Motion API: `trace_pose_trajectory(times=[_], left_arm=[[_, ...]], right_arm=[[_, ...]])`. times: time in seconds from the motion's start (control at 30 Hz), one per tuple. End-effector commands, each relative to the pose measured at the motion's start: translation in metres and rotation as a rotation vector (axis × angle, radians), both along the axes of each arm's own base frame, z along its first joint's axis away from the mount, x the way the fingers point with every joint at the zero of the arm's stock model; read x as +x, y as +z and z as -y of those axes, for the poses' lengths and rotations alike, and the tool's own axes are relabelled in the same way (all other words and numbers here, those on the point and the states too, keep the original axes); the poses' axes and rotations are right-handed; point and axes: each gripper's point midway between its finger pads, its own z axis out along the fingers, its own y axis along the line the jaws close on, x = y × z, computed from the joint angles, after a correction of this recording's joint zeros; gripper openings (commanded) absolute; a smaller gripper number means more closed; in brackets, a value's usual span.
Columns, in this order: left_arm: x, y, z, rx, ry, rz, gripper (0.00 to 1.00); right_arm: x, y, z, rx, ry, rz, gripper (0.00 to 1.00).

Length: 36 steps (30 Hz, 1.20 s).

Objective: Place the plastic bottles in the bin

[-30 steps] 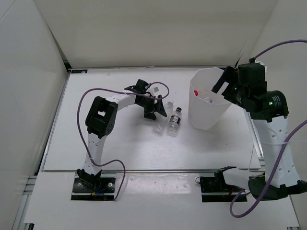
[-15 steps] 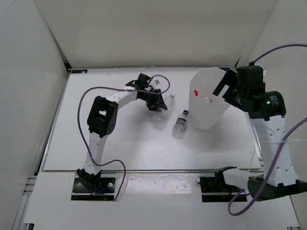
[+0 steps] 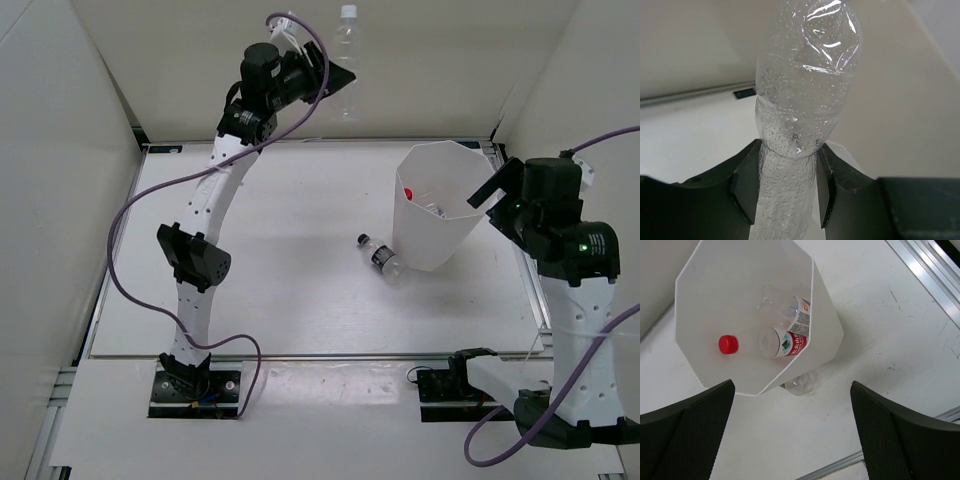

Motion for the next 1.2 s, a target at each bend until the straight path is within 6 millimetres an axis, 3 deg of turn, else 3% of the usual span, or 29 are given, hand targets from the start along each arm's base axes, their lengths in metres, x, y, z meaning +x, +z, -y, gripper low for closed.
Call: trace_pose_trajectory(times=[0.0,0.03,0.07,0.13,0.17,0.27,0.37,0.4,0.43,0.5,0.53,0.57,0.63,0.67,0.7,0.73,0.8,0.83,0.87,0.9,0.93,0.97,1.0,1.1,1.17], left_arm=[[-0.028,0.043,0.038,-0.119,-0.086,0.108,0.47],[-0.024,0.034,0.052,-0.141,-0.103,0.092,0.47],[-0.037,0.037,0.073,-0.161,-0.15,0.101,0.47],[-0.05,0.048,0.095,-0.204,-0.194,0.152,0.47],[-0.065,0.044,0.114,-0.209,-0.234,0.151,0.47],[-0.091,0.045,0.143,-0.22,-0.269,0.178,0.47],[-0.105,0.032,0.163,-0.197,-0.304,0.172,0.51],[-0.118,0.033,0.17,-0.188,-0.325,0.179,0.53],[-0.12,0.014,0.177,-0.156,-0.334,0.153,0.55],[-0.134,0.017,0.178,-0.136,-0.35,0.172,0.77],[-0.131,0.009,0.176,-0.116,-0.329,0.165,1.0],[-0.139,0.027,0.167,-0.122,-0.327,0.199,1.0],[-0.13,0.029,0.149,-0.103,-0.284,0.21,1.0],[-0.135,0.05,0.13,-0.109,-0.268,0.237,1.0],[-0.134,0.055,0.116,-0.113,-0.25,0.232,1.0],[-0.118,0.057,0.091,-0.111,-0.174,0.212,1.0],[-0.115,0.049,0.05,-0.136,-0.084,0.109,1.0],[-0.099,0.04,0.02,-0.153,-0.009,0.054,1.0],[-0.089,-0.01,0.005,-0.134,0.042,-0.08,1.0],[-0.096,-0.01,-0.011,-0.2,0.043,-0.164,1.0],[-0.083,-0.032,-0.03,-0.205,0.062,-0.23,1.0],[-0.093,-0.064,-0.028,-0.199,-0.023,-0.342,1.0],[-0.09,-0.091,-0.027,-0.199,-0.06,-0.436,1.0],[-0.101,-0.157,-0.02,-0.199,-0.175,-0.68,1.0],[-0.105,-0.181,-0.017,-0.184,-0.201,-0.742,1.0]], right_arm=[[-0.008,0.012,0.008,0.012,-0.044,0.06,1.0],[-0.008,0.016,0.012,0.0,-0.056,0.07,1.0],[-0.013,0.016,0.015,-0.008,-0.067,0.071,1.0],[-0.014,0.026,0.018,-0.02,-0.075,0.098,1.0],[-0.019,0.026,0.023,-0.039,-0.086,0.094,1.0],[-0.03,0.031,0.031,-0.069,-0.113,0.108,1.0],[-0.037,0.025,0.036,-0.085,-0.132,0.098,1.0],[-0.04,0.027,0.037,-0.082,-0.133,0.112,1.0],[-0.043,0.025,0.037,-0.083,-0.133,0.11,1.0],[-0.045,0.02,0.039,-0.091,-0.141,0.1,1.0],[-0.045,0.02,0.039,-0.091,-0.141,0.1,1.0],[-0.045,0.02,0.039,-0.082,-0.147,0.103,1.0],[-0.048,0.016,0.041,-0.09,-0.154,0.093,1.0],[-0.048,0.016,0.041,-0.09,-0.154,0.093,1.0],[-0.048,0.016,0.041,-0.09,-0.154,0.093,1.0],[-0.048,0.013,0.041,-0.092,-0.154,0.084,1.0],[-0.047,0.01,0.041,-0.086,-0.158,0.077,1.0],[-0.047,0.01,0.041,-0.086,-0.158,0.077,1.0],[-0.047,0.007,0.041,-0.088,-0.158,0.068,1.0],[-0.048,0.004,0.04,-0.081,-0.164,0.065,1.0],[-0.048,0.0,0.04,-0.083,-0.163,0.055,1.0],[-0.046,-0.001,0.038,-0.076,-0.155,0.055,1.0],[-0.045,-0.001,0.036,-0.063,-0.151,0.056,1.0],[-0.044,-0.016,0.03,-0.044,-0.131,0.016,1.0],[-0.043,-0.027,0.026,-0.026,-0.122,-0.013,1.0]])
